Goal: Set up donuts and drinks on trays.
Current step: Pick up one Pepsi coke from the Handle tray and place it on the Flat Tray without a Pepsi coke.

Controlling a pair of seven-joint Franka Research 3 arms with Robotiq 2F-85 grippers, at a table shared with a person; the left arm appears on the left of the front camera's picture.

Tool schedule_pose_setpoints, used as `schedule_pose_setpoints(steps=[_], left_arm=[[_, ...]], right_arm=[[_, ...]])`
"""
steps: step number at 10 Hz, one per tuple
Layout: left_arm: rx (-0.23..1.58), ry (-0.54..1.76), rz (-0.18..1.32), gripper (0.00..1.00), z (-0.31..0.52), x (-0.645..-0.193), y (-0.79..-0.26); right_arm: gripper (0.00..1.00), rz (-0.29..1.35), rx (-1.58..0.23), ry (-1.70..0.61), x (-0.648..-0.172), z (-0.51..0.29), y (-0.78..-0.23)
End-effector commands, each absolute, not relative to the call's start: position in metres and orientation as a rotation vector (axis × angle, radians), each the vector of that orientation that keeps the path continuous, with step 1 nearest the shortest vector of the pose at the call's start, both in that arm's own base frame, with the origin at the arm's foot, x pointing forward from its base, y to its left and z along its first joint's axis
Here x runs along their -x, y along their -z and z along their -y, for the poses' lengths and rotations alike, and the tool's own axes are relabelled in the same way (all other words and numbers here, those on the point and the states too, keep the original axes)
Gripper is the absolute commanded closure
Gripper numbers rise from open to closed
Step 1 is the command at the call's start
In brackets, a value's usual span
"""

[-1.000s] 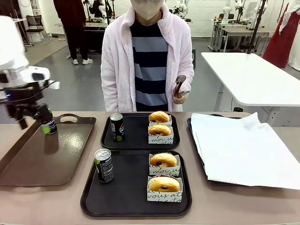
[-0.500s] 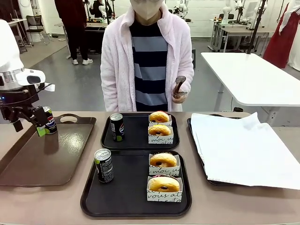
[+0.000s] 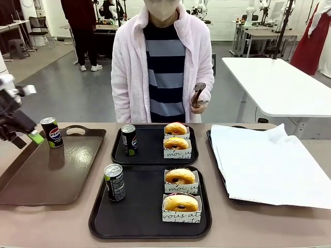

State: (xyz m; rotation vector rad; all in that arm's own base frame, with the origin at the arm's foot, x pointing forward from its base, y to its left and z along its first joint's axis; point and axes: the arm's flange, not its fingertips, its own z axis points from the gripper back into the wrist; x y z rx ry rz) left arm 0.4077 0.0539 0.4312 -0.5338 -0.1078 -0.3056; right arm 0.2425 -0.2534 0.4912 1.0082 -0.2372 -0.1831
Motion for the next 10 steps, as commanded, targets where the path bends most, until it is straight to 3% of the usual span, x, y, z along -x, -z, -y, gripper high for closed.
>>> schedule_pose_setpoints(steps=[1,5,10], left_arm=[[0.833,0.269,0.230,0.00,-0.107,-0.378,-0.412],[1.027,-0.042,0.293,0.00,-0.181,-0.329,-0.384],[1.025,-0.060,0.285,0.00,-0.196,-0.318,-0.379]], right_arm=[[0.00,0.256,-1.029,0.172,-0.244,0.254,-0.493],[0.00,0.256,-1.029,0.172,-0.244,0.254,-0.493],[0.00,0.256,-1.029,0.172,-0.244,0.254,-0.493]])
